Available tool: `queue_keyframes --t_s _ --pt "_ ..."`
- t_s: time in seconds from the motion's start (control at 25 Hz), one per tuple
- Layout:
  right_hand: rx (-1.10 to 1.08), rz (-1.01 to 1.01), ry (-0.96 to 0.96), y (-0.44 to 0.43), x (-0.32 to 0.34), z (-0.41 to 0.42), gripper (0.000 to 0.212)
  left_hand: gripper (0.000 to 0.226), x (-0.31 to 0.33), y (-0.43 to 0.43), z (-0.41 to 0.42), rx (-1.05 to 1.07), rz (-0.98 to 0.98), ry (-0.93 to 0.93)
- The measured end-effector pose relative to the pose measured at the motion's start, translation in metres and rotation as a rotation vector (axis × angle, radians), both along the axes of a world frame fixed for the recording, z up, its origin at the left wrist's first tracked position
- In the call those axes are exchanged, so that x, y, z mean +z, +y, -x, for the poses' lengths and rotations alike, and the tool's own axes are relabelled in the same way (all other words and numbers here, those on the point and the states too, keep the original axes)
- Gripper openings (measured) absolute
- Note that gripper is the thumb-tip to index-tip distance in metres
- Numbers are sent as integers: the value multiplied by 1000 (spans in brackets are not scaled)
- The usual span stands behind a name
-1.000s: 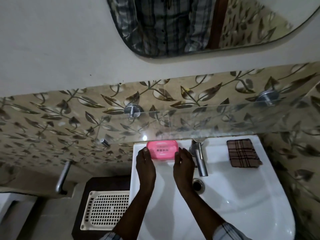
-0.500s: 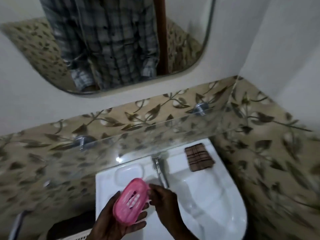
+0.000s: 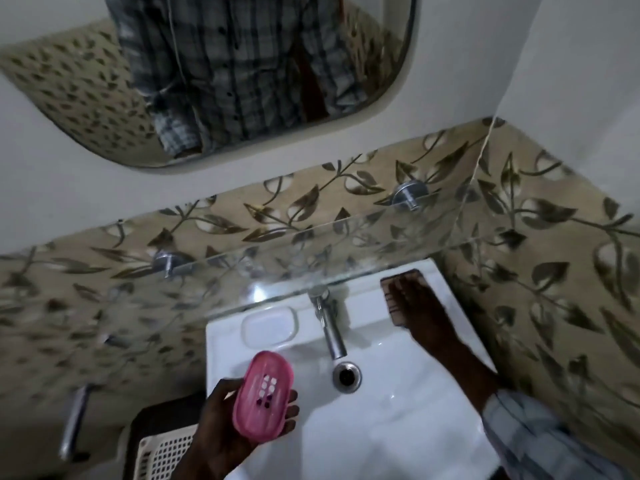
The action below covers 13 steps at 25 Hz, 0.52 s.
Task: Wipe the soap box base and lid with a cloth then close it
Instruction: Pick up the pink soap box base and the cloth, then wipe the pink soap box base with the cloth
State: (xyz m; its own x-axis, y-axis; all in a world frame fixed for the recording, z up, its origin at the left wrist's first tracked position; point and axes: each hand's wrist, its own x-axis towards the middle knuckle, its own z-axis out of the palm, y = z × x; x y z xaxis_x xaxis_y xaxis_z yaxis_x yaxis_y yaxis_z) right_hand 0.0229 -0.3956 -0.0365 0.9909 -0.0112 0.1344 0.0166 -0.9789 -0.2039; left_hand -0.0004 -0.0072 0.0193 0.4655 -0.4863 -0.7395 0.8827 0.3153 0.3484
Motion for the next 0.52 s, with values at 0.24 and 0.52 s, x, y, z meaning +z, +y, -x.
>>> queue_keyframes --t_s 0.24,0.52 --pt "-357 -578 -51 24 -9 31 37 76 17 -18 3 29 -77 -6" --pt "11 -1470 76 128 20 125 32 71 3 -24 27 -81 -166 -44"
